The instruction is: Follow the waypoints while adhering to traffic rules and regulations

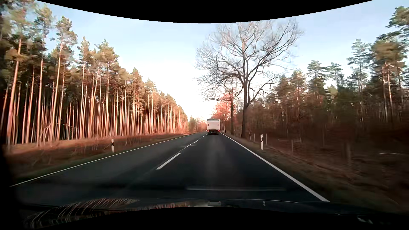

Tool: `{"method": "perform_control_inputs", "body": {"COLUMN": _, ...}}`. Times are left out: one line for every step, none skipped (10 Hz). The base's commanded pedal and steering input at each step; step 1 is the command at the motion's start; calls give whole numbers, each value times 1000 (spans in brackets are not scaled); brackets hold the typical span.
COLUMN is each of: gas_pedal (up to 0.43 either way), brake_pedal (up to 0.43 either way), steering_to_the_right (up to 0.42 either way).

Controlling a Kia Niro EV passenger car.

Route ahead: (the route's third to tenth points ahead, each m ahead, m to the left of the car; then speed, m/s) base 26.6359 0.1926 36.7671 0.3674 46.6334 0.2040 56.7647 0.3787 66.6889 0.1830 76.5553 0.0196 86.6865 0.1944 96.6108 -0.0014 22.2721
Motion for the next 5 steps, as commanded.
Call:
{"method": "perform_control_inputs", "body": {"gas_pedal": 0, "brake_pedal": 0, "steering_to_the_right": -2}}
{"method": "perform_control_inputs", "body": {"gas_pedal": 0, "brake_pedal": 0, "steering_to_the_right": -2}}
{"method": "perform_control_inputs", "body": {"gas_pedal": 0, "brake_pedal": 0, "steering_to_the_right": -2}}
{"method": "perform_control_inputs", "body": {"gas_pedal": 0, "brake_pedal": 0, "steering_to_the_right": -2}}
{"method": "perform_control_inputs", "body": {"gas_pedal": 0, "brake_pedal": 37, "steering_to_the_right": -2}}
